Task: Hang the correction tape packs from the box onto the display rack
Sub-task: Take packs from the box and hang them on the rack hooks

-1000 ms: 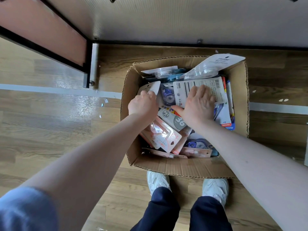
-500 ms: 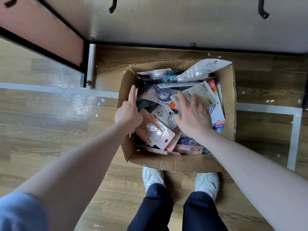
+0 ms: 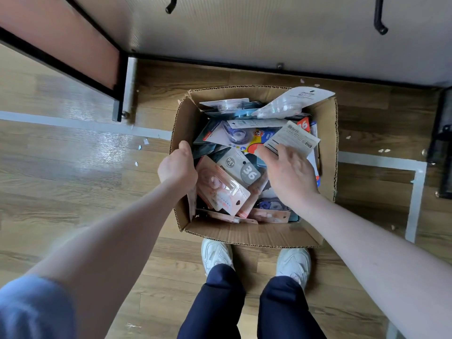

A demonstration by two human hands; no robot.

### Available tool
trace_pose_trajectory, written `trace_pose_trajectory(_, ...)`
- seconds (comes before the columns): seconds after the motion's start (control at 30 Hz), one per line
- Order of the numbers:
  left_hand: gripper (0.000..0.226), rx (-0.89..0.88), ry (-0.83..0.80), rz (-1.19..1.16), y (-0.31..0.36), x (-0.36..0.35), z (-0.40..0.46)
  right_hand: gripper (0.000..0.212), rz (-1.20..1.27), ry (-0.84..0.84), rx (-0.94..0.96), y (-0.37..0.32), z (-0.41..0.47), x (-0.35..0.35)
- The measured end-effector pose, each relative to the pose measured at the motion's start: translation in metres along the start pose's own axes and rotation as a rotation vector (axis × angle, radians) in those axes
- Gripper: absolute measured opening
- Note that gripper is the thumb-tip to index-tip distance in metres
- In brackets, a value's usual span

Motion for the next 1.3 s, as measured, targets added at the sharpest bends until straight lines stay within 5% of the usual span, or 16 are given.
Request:
trace_pose_trajectory(0.1,0.016,0.025,-0.105,0.026,-0.003,0.004,0.001,0.054,0.029,0.041,-0.009,0.007,-0.003,0.009)
trace_pose_trajectory(0.27,0.03,0.025,-0.113,0.009,-0.007,0.022,-0.005,0.008,0.08,0.161,-0.127,0.024,-0.007,0.038)
trace_pose_trajectory(0.57,0.021,-0.204,-0.113,-0.239,-0.017,0.07,-0.038,0.019,0.22,0.343,-0.349,0.059,-0.035,0.097)
trace_pose_trajectory(1.0,0.016,-0.394,0.065,-0.293,-0.025,0.179,-0.087,0.027,0.243,0.263,-0.259,0.037,-0.063,0.186)
trace_pose_trajectory(1.3,0.017,-0.434,0.196,-0.324,-0.033,0.271,-0.142,0.026,0.196,0.354,-0.179,0.022,-0.091,0.286)
Point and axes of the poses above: each hand's wrist, its own z-axis towards the middle knuckle, its own x-axis out of the back of the hand, y = z × x, the point moved 6 cm from there along z, towards the middle knuckle, and after that the axes turned 13 degrees about x, right-handed, at the moved point
